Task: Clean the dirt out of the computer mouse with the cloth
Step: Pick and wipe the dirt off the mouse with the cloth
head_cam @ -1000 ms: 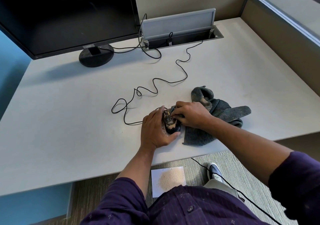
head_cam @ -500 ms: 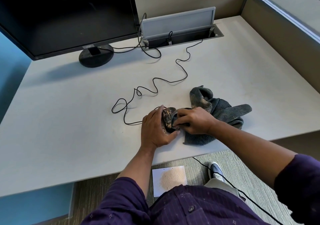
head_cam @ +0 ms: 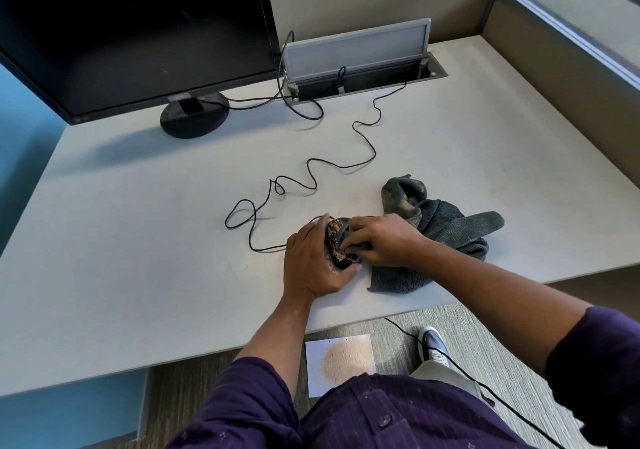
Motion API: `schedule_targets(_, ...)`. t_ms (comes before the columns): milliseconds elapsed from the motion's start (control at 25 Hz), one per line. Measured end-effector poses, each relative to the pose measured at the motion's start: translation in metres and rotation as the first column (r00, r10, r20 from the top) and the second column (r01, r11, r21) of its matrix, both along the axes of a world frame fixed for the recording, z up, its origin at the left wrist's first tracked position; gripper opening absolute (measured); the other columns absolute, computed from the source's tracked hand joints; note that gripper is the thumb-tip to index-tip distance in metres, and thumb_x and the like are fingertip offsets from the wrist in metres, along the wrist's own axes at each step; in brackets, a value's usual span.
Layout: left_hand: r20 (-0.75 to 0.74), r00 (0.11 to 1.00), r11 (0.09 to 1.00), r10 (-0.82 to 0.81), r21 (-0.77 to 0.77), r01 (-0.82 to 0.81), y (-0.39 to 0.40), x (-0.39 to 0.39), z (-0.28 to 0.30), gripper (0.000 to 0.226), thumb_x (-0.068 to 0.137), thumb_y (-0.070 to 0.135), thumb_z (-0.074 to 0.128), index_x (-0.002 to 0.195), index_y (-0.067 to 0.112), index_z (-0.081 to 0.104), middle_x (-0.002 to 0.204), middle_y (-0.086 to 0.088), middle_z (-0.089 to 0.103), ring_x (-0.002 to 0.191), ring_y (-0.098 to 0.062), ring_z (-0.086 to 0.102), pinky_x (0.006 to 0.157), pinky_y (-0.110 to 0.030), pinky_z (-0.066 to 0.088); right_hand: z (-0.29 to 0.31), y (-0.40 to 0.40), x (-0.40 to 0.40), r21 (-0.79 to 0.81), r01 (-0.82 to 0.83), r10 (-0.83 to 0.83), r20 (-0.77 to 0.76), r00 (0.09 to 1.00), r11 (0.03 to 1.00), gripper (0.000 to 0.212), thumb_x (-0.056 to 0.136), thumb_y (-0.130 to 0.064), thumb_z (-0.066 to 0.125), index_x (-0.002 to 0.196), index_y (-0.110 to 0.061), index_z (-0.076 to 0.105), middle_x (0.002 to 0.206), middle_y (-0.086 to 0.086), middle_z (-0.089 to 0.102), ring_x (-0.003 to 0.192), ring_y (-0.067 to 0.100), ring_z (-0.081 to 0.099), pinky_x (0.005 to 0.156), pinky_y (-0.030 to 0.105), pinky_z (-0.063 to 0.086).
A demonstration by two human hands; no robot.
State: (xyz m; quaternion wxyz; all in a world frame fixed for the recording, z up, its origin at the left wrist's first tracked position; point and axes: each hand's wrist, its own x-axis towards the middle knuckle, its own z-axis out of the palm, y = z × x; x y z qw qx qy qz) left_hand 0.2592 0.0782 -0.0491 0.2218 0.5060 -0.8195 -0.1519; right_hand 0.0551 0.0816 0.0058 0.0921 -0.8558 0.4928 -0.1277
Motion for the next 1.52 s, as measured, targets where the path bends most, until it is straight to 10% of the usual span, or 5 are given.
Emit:
schedule_targets(160,0.002,1.0,1.0,0.002,0.004,-0.002,0.0,0.0,0.0,0.111,0.068,0.069,0.08,0.152,0.005,0.047,0.146,-0.005,0.059,0.138,-0.023,0.054,0.111,-0.043,0.043,0.004,-0.001,0.001,-0.034,0.145,-0.144,0.032,0.989,0.989,0.017,0.091,-0.041,0.062,0.103,-0.037,0.074,0.097,-0.01,0.065,0.076,0.019,0.067,0.056,0.032,0.05)
schedule_targets(480,-0.007,1.0,1.0,-0.015,0.006,0.015,-0.003,0.002,-0.006,0.109,0.061,0.046,0.086,0.153,0.003,0.047,0.145,-0.007,0.06,0.136,-0.027,0.056,0.111,-0.042,0.043,0.0,0.014,0.008,-0.129,-0.309,0.298,-0.098,0.95,0.942,0.016,0.09,-0.027,0.061,0.099,-0.033,0.073,0.088,-0.005,0.061,0.065,0.018,0.062,0.041,0.026,0.042)
schedule_targets(760,-0.003,1.0,1.0,0.005,-0.008,-0.005,-0.001,0.0,-0.004,0.111,0.066,0.071,0.077,0.151,0.006,0.048,0.145,-0.004,0.06,0.137,-0.022,0.054,0.11,-0.041,0.043,0.004,0.004,0.008,-0.095,0.102,-0.107,-0.058,0.993,0.99,0.02,0.094,-0.04,0.057,0.105,-0.034,0.073,0.103,-0.007,0.065,0.073,0.023,0.067,0.051,0.032,0.05)
schedule_targets(1520,-0.006,1.0,1.0,0.007,-0.018,-0.007,0.0,0.0,-0.002,0.11,0.067,0.067,0.081,0.151,0.005,0.048,0.144,-0.006,0.061,0.136,-0.024,0.055,0.11,-0.044,0.044,0.002,-0.001,0.0,0.087,-0.016,0.009,0.081,0.997,0.996,0.015,0.084,-0.041,0.072,0.099,-0.044,0.075,0.096,-0.015,0.066,0.08,0.008,0.064,0.06,0.022,0.04)
